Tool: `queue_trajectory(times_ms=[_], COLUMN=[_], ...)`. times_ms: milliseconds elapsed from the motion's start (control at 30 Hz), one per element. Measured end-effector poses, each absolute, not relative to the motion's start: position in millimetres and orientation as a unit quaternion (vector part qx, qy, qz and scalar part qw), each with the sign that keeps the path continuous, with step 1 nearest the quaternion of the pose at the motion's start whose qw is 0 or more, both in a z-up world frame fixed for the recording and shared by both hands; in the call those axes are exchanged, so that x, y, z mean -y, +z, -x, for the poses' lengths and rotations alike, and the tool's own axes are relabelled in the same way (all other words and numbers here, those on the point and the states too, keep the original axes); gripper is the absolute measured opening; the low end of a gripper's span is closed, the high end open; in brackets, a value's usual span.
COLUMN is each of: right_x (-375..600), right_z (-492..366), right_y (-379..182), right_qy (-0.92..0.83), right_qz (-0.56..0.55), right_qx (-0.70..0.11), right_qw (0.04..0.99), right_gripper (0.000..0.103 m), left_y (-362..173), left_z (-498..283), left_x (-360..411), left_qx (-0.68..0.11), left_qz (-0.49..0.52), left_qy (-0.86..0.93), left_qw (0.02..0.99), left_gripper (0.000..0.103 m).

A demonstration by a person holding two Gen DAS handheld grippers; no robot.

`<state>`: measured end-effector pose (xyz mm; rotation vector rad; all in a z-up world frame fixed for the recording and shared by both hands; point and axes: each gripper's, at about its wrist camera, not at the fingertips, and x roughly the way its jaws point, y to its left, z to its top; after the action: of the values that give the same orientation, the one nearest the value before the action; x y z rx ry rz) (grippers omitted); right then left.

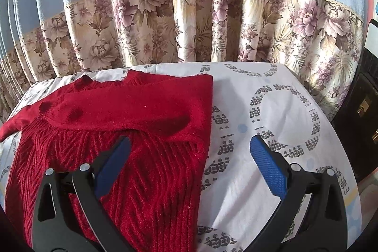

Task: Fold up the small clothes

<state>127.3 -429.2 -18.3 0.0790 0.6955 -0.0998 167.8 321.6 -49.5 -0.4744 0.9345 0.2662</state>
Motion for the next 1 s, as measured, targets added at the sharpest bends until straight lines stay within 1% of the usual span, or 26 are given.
queue_trajectory(times_ms=[167,300,333,367,400,433,467,500,533,567,633,667,733,867,1000], right_x=[427.8,427.7,429.3,430.7,431.2,431.9,432.1,432.5,432.7,432.2,431.9,432.0,432.2,431.2,428.1], right_z=[-124.6,-123.2,-123.8,-124.4,-124.7,-124.7,-124.7,-124.6,-124.6,-124.5,-125.2,-125.5,-125.8,-126.5,-127.6], right_y=[-15.7,-14.2,-15.1,-16.3,-16.7,-16.7,-16.7,-16.5,-16.6,-16.5,-17.0,-17.5,-18.4,-19.8,-20.2], right_qy=[-0.072,-0.092,-0.09,-0.089,-0.09,-0.089,-0.089,-0.088,-0.088,-0.088,-0.087,-0.087,-0.086,-0.085,-0.082], right_qz=[-0.022,-0.001,-0.004,-0.007,-0.007,-0.009,-0.01,-0.011,-0.012,-0.011,-0.011,-0.011,-0.011,-0.011,-0.008], right_qx=[-0.328,-0.321,-0.323,-0.325,-0.326,-0.327,-0.327,-0.326,-0.327,-0.327,-0.329,-0.329,-0.331,-0.333,-0.335], right_qw=[0.942,0.943,0.942,0.941,0.941,0.941,0.941,0.941,0.941,0.941,0.94,0.94,0.939,0.939,0.939], right_gripper=[0.1,0.1,0.1,0.1,0.1,0.1,0.1,0.1,0.1,0.1,0.1,0.1,0.1,0.1,0.1], left_y=[-55.0,-60.8,-60.7,-60.4,-58.5,-58.2,-56.7,-54.3,-51.8,-50.0,-45.4,-42.7,-35.2,-17.1,2.9], left_z=[-182.4,-188.7,-188.5,-188.0,-188.3,-191.4,-193.0,-192.8,-193.3,-193.0,-193.7,-193.6,-193.0,-192.5,-200.4], left_x=[-297.3,-290.1,-289.0,-289.4,-287.1,-288.6,-288.7,-288.9,-289.6,-291.0,-290.1,-287.6,-281.5,-268.1,-238.7], left_qx=[-0.451,-0.439,-0.435,-0.431,-0.425,-0.421,-0.417,-0.411,-0.406,-0.402,-0.393,-0.387,-0.372,-0.342,-0.324], left_qz=[0.195,0.189,0.19,0.191,0.186,0.18,0.173,0.167,0.162,0.16,0.158,0.154,0.143,0.141,0.146], left_qy=[0.123,0.141,0.145,0.145,0.15,0.155,0.163,0.171,0.18,0.182,0.182,0.183,0.188,0.191,0.162], left_qw=[0.862,0.867,0.868,0.87,0.873,0.875,0.877,0.88,0.881,0.883,0.888,0.891,0.898,0.909,0.921], left_gripper=[0.085,0.085,0.083,0.076,0.073,0.066,0.055,0.048,0.037,0.029,0.022,0.02,0.019,0.019,0.019])
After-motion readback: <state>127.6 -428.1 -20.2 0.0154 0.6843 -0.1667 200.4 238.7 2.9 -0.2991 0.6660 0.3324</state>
